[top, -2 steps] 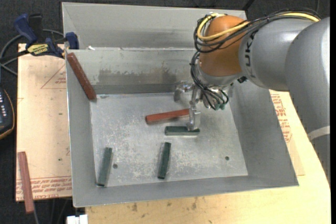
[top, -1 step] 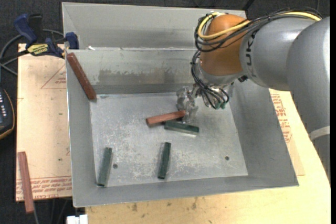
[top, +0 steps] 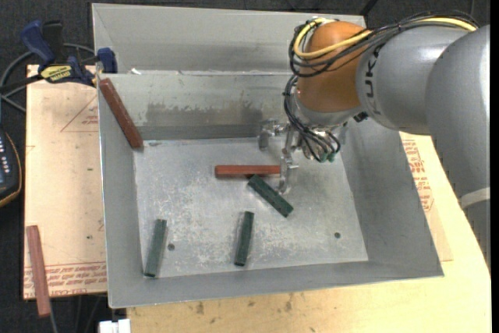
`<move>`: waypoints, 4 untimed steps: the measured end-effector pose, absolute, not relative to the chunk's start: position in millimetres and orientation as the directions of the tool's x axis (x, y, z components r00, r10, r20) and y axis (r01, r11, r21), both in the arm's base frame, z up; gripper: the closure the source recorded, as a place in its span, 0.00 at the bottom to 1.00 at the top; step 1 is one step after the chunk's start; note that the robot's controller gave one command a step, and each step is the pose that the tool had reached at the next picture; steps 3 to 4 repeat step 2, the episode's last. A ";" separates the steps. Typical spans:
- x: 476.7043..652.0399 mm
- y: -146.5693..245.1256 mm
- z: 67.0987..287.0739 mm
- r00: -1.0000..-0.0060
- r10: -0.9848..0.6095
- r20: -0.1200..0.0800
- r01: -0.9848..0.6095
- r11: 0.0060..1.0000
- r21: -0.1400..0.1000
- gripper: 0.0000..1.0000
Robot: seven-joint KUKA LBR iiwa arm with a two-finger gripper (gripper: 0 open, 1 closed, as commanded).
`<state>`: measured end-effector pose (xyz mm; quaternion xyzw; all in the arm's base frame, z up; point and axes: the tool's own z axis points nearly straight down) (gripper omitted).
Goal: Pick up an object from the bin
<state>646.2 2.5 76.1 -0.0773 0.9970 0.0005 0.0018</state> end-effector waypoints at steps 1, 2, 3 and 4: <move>646.2 2.5 76.0 -0.988 -0.154 -0.003 -0.154 0.988 0.001 1.00; 654.0 20.4 229.3 -0.985 -0.175 -0.014 -0.175 0.985 -0.001 1.00; 654.0 20.4 229.3 -0.985 -0.175 -0.014 -0.175 0.985 -0.001 1.00; 654.0 20.4 229.3 -0.985 -0.175 -0.014 -0.175 0.985 -0.001 1.00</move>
Offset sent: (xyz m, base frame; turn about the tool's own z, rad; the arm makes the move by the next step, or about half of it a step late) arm 0.0000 0.0000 0.0000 0.0000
